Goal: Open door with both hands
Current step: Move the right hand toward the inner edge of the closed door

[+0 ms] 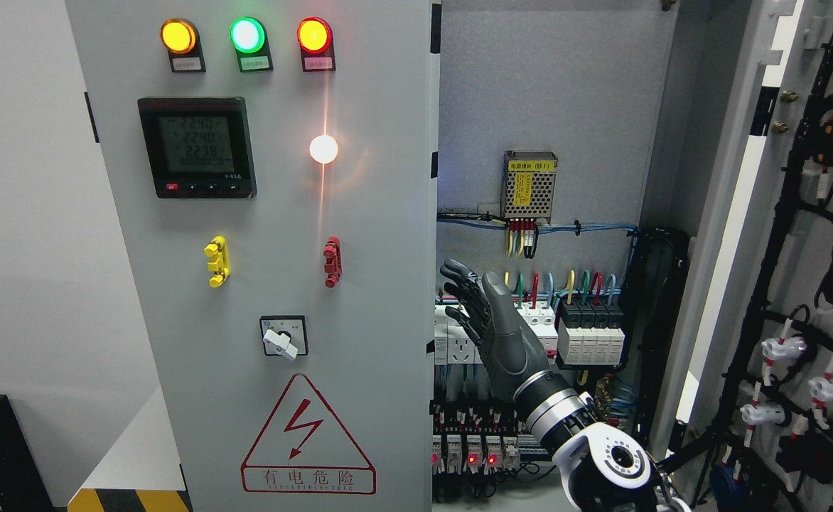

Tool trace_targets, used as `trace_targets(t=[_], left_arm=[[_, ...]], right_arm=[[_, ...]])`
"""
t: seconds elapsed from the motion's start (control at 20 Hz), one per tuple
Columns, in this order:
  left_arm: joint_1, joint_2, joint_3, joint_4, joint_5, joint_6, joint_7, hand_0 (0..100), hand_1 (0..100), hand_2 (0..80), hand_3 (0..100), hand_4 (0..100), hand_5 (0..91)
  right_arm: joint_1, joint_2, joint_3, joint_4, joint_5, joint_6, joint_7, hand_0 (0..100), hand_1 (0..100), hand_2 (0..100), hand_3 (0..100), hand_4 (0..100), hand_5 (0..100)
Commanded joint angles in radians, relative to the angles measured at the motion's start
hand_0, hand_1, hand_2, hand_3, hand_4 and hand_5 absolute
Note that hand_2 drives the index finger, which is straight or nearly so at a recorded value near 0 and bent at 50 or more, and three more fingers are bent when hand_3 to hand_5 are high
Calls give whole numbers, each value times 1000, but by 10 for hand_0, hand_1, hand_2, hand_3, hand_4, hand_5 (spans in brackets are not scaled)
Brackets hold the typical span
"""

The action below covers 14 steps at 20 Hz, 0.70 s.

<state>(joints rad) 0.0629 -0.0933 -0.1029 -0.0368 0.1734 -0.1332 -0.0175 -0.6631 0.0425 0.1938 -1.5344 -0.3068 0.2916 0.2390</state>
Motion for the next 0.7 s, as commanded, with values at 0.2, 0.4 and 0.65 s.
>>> trace_targets(t=[0.2,0.4,0.65], left_arm=[[0,1,0,0,0,0,1,0,0,0,0,0,0],[0,0,-1,0,0,0,1,0,0,0,0,0,0],[0,0,0,0,0,0,1,0,0,0,0,0,0]], right_arm=[[-20,-3,-22,40,-25,9,29,0,0,0,0,0,0],[-29,-3,-25,65,-25,9,72,0,0,0,0,0,0],[-41,-3,-36,80,-25,8,88,0,0,0,0,0,0]])
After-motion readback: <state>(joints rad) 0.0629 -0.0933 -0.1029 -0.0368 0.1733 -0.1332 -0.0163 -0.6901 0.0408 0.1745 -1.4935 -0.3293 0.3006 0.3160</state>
